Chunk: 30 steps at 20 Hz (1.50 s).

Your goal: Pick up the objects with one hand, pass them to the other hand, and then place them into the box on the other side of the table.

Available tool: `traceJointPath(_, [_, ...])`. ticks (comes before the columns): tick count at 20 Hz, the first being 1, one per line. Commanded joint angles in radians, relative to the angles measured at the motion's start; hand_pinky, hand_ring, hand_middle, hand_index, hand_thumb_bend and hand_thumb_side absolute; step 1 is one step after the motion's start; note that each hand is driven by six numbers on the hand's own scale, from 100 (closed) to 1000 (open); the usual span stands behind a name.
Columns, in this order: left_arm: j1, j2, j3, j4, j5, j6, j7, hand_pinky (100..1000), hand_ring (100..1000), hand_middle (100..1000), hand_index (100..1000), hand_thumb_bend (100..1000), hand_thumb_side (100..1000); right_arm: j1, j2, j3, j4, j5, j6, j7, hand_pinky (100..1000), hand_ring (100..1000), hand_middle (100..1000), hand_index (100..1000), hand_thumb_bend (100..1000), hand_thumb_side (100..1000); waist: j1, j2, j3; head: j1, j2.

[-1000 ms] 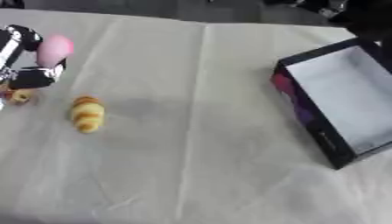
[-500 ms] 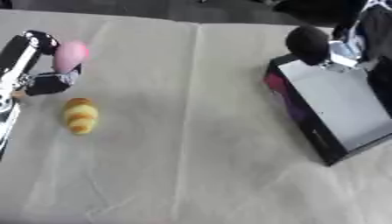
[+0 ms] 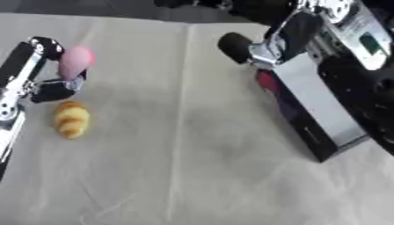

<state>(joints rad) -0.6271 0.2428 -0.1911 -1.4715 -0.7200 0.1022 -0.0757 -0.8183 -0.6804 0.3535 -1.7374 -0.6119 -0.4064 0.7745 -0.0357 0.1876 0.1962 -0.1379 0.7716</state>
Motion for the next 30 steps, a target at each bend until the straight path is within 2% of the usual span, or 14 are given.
traceJointPath(1, [-0.017, -0.003, -0.006, -0.028, -0.009, -0.013, 0.007, 727, 580, 467, 420, 133, 100, -0.027, 0.010, 0.012, 0.029, 0.048, -0.165, 0.132, 990, 958, 1000, 1000, 100, 201, -0.009, -0.042, 0.002, -0.009, -0.002])
traceJointPath(6, [-0.022, -0.027, -0.020, -0.029, -0.011, -0.023, 0.009, 725, 578, 466, 419, 129, 100, -0.050, 0.052, 0.032, 0.096, 0.109, -0.196, 0.132, 988, 959, 1000, 1000, 100, 199, -0.007, -0.042, 0.006, -0.019, -0.002])
traceJointPath(10, [-0.026, -0.048, -0.031, -0.033, -0.011, -0.032, 0.009, 724, 578, 465, 419, 124, 100, -0.064, 0.084, 0.028, 0.159, 0.138, -0.213, 0.132, 978, 949, 1000, 1000, 100, 199, -0.004, -0.043, 0.014, -0.032, -0.002])
traceJointPath(17, [-0.034, -0.081, -0.057, -0.034, -0.011, -0.051, 0.004, 723, 577, 464, 418, 123, 100, -0.085, 0.133, 0.024, 0.263, 0.226, -0.287, 0.096, 959, 928, 1000, 1000, 100, 187, -0.002, -0.041, 0.026, -0.054, -0.002])
traceJointPath(27, [-0.054, -0.124, -0.082, -0.050, 0.024, -0.071, 0.033, 717, 572, 459, 416, 100, 100, -0.104, 0.170, 0.042, 0.310, 0.270, -0.352, 0.051, 950, 906, 980, 1000, 100, 151, 0.000, -0.032, 0.045, -0.087, -0.002])
traceJointPath(30, [-0.058, -0.138, -0.090, -0.060, 0.065, -0.097, 0.060, 718, 572, 458, 415, 100, 112, -0.109, 0.180, 0.049, 0.315, 0.266, -0.375, 0.058, 955, 910, 979, 1000, 100, 140, 0.002, -0.028, 0.050, -0.098, -0.002])
